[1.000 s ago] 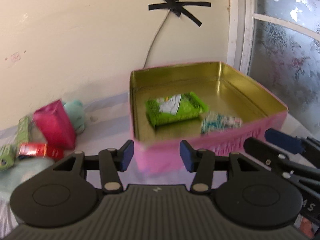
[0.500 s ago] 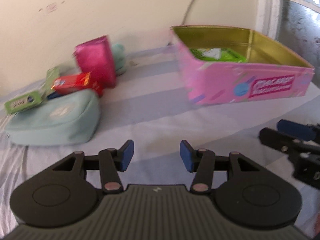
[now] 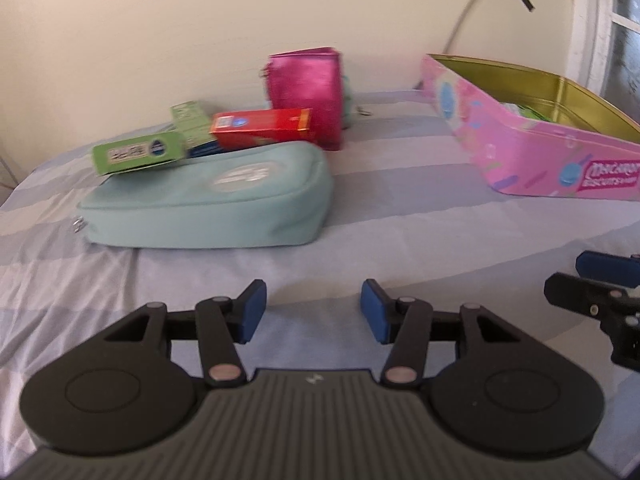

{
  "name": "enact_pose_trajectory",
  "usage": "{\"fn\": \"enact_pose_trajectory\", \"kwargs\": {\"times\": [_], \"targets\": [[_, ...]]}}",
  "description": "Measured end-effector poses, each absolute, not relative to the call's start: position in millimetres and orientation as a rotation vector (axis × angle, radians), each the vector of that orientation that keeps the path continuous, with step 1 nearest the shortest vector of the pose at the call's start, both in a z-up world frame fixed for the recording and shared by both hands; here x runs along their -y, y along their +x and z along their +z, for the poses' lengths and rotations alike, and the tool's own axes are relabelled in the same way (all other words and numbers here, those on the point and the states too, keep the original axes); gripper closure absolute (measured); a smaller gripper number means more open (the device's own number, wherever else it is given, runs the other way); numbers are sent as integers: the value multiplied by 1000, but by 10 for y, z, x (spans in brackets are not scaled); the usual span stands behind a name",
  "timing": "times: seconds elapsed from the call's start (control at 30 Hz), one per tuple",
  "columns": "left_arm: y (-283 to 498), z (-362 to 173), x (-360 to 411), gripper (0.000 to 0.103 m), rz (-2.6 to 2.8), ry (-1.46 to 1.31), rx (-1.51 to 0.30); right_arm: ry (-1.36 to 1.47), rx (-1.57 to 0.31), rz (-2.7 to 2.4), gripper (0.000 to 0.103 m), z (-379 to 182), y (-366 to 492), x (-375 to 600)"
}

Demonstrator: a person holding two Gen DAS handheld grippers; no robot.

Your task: Organize objects

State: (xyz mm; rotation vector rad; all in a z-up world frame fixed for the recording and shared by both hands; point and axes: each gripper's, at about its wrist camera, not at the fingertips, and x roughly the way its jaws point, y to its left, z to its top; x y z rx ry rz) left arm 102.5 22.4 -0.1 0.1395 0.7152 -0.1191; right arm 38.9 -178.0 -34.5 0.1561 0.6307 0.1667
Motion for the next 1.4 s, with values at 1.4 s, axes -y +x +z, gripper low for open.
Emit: {"fn": "enact_pose_trajectory", "kwargs": {"times": [1.4], "targets": [[911, -82, -1702, 38, 66, -241, -552, 521, -877, 464, 71, -315, 1216, 1542]]}}
